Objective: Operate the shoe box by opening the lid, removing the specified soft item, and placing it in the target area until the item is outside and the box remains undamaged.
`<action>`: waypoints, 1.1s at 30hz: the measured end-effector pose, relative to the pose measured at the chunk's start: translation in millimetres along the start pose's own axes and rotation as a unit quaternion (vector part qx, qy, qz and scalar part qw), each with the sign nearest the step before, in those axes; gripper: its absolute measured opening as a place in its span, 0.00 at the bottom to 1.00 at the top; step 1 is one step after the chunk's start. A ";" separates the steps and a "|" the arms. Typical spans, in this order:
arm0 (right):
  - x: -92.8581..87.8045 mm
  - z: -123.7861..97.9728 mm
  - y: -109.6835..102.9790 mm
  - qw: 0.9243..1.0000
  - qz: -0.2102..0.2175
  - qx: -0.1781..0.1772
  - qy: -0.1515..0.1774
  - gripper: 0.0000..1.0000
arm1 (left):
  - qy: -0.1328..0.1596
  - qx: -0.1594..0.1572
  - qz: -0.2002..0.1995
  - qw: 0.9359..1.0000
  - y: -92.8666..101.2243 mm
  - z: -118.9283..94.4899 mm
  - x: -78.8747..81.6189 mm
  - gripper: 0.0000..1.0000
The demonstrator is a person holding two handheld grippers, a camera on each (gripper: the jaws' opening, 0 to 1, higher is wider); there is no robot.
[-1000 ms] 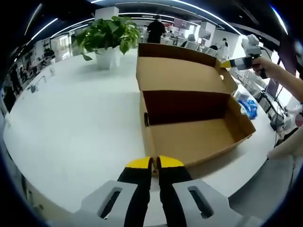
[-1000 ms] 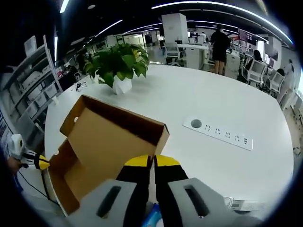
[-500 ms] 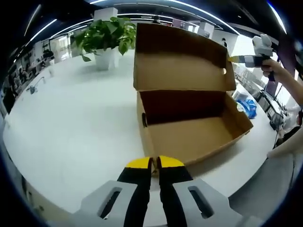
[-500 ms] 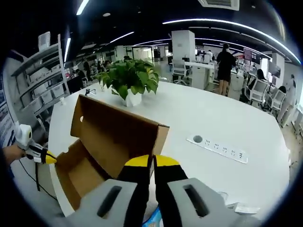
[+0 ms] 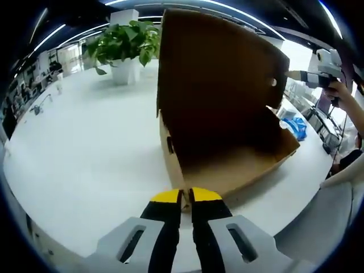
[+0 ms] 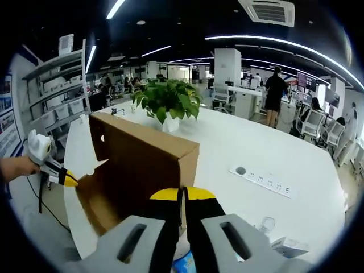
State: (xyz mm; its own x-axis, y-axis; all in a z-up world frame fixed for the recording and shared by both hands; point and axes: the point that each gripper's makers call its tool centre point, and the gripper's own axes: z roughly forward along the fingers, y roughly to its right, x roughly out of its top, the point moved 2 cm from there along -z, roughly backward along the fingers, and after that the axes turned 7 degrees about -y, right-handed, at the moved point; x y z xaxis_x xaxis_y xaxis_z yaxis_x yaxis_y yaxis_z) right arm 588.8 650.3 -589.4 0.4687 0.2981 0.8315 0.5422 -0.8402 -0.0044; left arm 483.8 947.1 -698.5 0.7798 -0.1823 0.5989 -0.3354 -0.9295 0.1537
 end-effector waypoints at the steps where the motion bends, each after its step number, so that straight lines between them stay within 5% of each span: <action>1: -2.9 -0.4 -2.7 1.000 -0.003 0.001 0.000 0.00 | 0.000 -0.001 0.001 1.000 0.8 0.2 0.0 0.04; 12: -29.1 -11.3 -21.3 0.999 -0.045 -0.007 0.024 0.00 | 0.002 0.003 -0.001 1.000 -3.7 -1.9 -1.2 0.03; 33: -70.5 -24.0 -47.1 0.998 -0.055 -0.001 0.037 0.02 | 0.005 0.013 -0.005 1.000 -9.7 -6.3 -2.7 0.04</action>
State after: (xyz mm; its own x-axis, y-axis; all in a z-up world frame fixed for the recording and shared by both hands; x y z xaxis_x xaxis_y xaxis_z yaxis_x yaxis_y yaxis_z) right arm 513.5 657.9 -634.5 0.3533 0.3546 0.8657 0.5861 -0.8052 0.0906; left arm 481.6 958.7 -696.7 0.7769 -0.1706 0.6061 -0.3147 -0.9389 0.1392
